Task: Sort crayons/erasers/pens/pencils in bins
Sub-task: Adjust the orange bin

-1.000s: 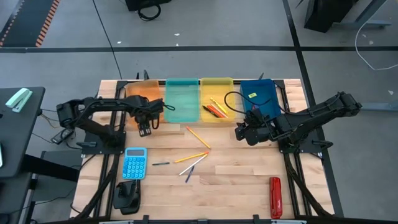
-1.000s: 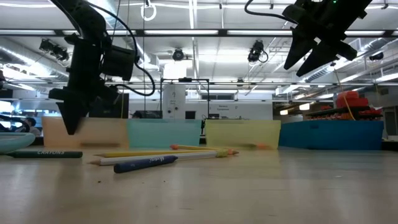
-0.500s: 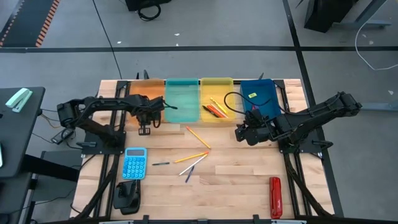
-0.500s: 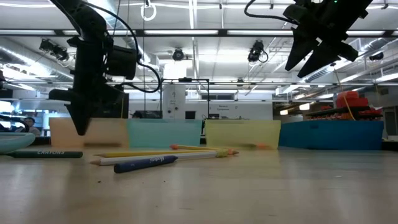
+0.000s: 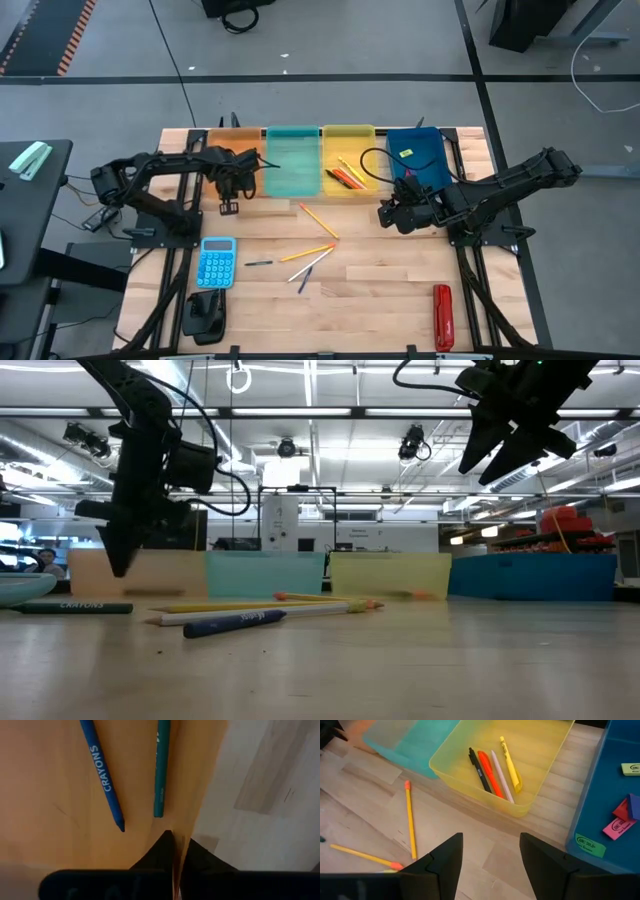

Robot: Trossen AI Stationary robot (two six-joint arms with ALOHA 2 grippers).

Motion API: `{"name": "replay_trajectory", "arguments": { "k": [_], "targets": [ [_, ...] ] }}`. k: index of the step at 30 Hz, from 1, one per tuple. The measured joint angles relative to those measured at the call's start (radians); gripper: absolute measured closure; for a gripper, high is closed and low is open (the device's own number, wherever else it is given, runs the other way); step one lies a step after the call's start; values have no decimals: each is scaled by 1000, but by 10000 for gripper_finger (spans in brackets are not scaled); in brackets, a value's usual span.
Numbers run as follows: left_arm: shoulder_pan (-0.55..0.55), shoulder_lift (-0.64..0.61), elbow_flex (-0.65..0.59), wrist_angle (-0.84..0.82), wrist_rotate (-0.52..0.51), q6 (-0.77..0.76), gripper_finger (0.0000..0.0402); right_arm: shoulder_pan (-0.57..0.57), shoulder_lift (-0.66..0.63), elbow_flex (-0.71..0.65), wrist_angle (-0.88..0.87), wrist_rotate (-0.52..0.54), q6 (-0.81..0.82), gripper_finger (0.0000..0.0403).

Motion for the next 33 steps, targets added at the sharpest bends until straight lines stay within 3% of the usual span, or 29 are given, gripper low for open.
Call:
{"name": "replay_trajectory", "arguments": {
  "k": [12, 26, 33],
  "targets": [
    [67, 0, -1, -41, -7, 18, 380, 0, 0, 0, 0, 0, 1, 198],
    [20, 0, -1, -105, -53, -59, 295, 0, 0, 0, 0, 38, 14, 198],
    [-2, 0, 0, -110, -42, -85, 276, -20, 0, 0, 0, 41, 12, 198]
  ]
}}
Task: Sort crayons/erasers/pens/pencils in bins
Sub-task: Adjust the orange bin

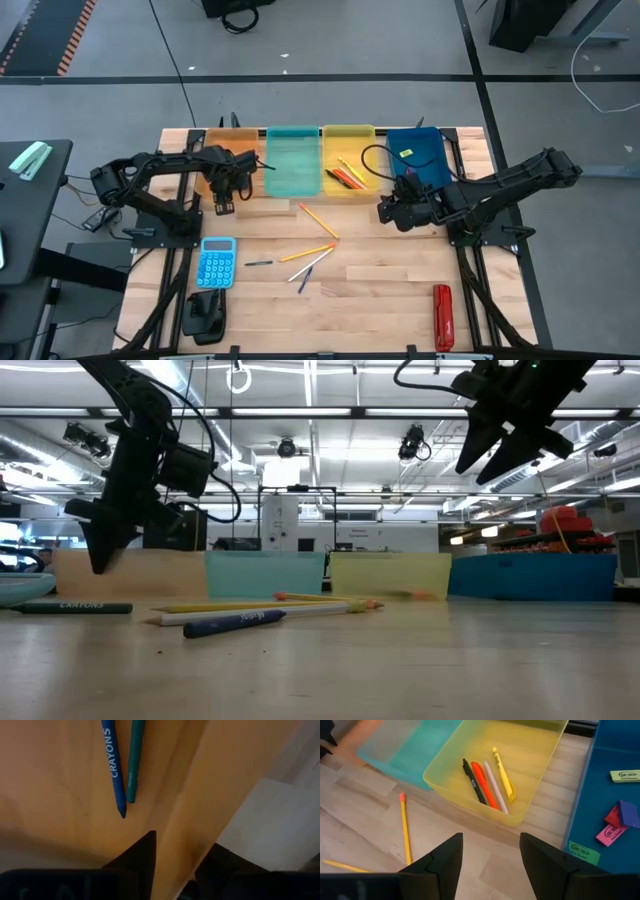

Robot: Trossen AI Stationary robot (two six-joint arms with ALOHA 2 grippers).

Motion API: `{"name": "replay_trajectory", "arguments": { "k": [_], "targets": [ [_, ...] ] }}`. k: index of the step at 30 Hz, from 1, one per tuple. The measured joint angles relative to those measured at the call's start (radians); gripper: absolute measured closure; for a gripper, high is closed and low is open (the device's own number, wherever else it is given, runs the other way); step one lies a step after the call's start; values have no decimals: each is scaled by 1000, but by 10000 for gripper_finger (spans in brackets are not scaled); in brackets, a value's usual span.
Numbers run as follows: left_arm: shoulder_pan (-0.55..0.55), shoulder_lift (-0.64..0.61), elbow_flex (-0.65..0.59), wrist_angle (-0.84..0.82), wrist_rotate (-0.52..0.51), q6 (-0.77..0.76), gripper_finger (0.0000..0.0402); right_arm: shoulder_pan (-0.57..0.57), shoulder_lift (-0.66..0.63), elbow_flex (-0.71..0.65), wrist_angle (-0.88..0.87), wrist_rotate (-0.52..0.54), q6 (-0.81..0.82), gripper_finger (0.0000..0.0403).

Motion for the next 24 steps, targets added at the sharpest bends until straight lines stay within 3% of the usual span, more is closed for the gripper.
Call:
{"name": "replay_trajectory", "arguments": {
  "k": [9, 16, 24],
  "targets": [
    [-7, -2, 29, -82, -15, -22, 282, -16, 0, 0, 0, 0, -8, 198],
    [-29, -3, 203, -132, 5, -58, 291, -33, 0, 0, 0, 1, -19, 198],
    [-120, -3, 382, -138, 103, -150, 294, -34, 0, 0, 0, 0, -16, 198]
  ]
}}
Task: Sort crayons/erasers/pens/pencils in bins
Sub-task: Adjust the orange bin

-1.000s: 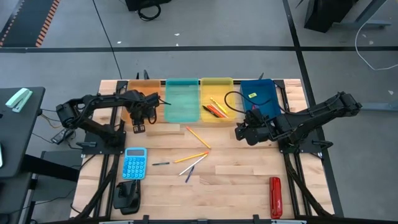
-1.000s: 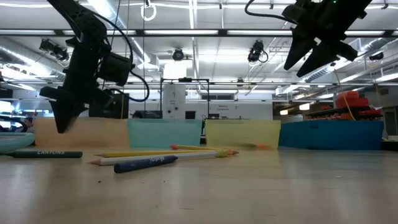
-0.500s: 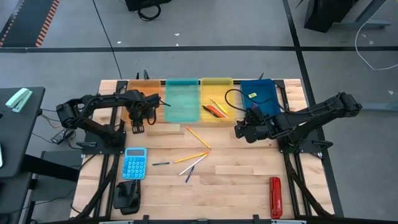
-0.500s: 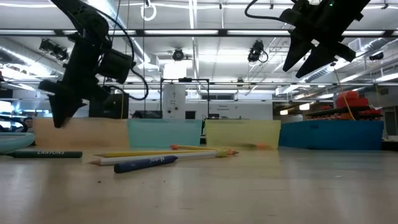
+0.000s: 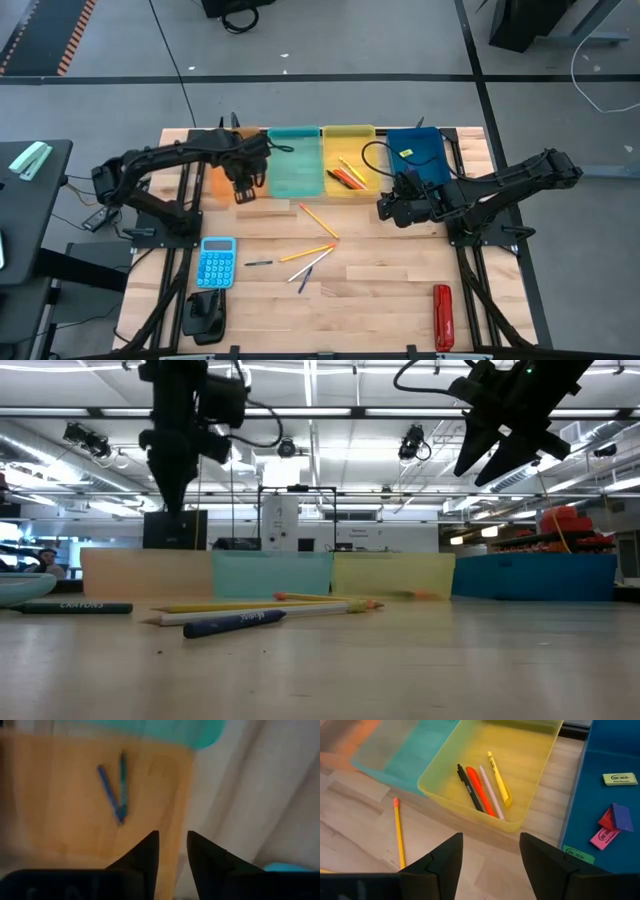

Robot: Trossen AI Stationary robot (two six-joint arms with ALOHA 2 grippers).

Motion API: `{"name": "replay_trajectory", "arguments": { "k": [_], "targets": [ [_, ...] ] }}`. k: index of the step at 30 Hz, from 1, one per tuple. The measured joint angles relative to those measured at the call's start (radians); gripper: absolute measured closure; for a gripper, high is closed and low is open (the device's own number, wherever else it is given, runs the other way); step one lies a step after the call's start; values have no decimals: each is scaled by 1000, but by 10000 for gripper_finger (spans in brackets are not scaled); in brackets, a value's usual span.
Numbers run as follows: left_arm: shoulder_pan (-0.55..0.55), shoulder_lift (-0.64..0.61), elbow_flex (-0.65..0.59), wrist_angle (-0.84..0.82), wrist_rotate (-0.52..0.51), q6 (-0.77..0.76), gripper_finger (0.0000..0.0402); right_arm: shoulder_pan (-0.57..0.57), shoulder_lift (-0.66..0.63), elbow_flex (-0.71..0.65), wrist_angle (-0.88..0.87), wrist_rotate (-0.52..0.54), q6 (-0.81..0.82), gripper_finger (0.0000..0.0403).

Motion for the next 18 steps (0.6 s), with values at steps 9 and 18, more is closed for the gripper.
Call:
{"name": "replay_trajectory", "arguments": {
  "k": [9, 18],
  "targets": [
    [-70, 0, 21, -6, -9, -40, 317, 0, 0, 0, 0, -6, 0, 198],
    [-62, 0, -63, 109, -4, -28, 321, 0, 0, 0, 0, -8, -18, 198]
  ]
}}
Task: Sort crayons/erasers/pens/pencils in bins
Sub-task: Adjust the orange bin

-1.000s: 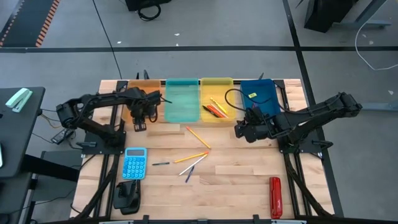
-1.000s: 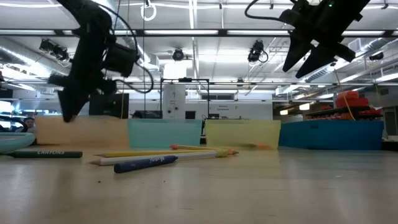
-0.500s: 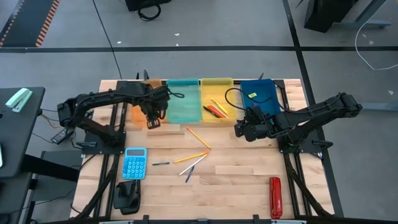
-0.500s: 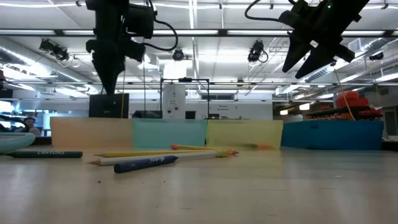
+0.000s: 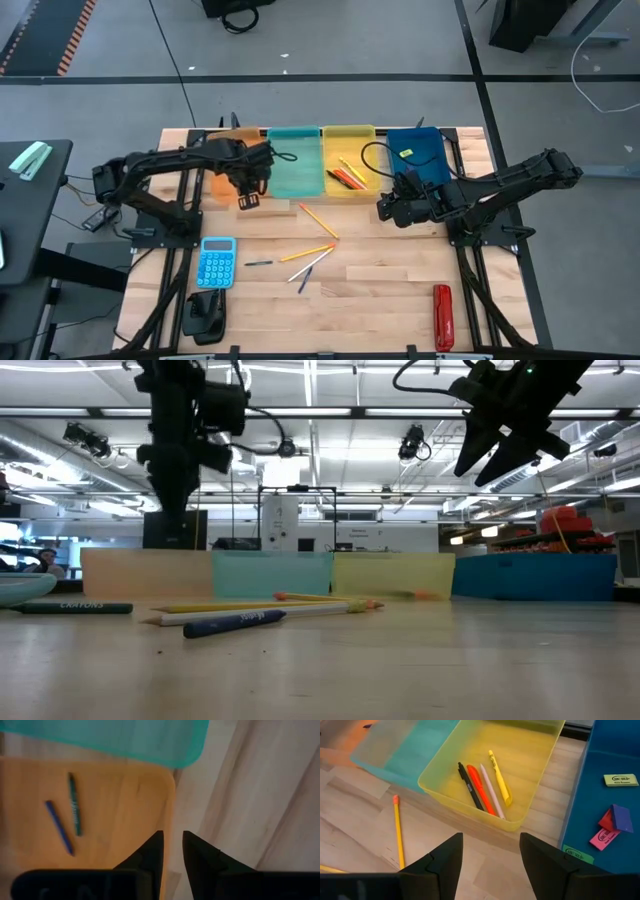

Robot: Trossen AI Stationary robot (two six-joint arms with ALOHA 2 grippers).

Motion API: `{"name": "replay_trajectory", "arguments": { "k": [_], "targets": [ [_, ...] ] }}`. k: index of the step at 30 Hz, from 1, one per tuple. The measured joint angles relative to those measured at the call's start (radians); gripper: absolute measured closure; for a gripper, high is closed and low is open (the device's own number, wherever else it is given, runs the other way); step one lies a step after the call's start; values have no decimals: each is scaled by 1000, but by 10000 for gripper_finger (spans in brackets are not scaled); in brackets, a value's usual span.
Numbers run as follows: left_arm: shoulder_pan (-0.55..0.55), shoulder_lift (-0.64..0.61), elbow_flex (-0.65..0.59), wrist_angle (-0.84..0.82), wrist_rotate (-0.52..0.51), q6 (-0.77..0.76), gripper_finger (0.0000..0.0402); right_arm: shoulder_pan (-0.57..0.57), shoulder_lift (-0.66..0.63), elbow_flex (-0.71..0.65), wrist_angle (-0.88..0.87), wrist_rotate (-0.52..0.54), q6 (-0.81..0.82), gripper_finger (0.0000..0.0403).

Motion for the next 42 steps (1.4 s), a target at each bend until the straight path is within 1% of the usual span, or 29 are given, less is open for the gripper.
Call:
{"name": "replay_trajectory", "arguments": {
  "k": [7, 10, 14, 17, 29, 36, 42],
  "targets": [
    [8, -2, -180, 80, -13, -31, 302, 4, 0, 0, 1, -9, 0, 198],
    [19, 1, -234, 69, -22, -31, 295, 4, 0, 0, 0, -10, -1, 198],
    [37, 0, -281, 45, -23, -41, 297, 4, 0, 0, 0, -22, -1, 198],
    [50, 0, -291, 29, -33, -64, 303, 4, 0, 0, 0, -27, -4, 198],
    [122, 0, -293, -5, -165, -90, 324, 4, 0, 0, 1, -36, 5, 198],
    [162, 0, -293, -33, -172, -85, 323, 4, 0, 0, 1, -42, 16, 198],
    [163, 0, -293, -61, -185, -87, 317, 4, 0, 0, 1, -42, 15, 198]
  ]
}}
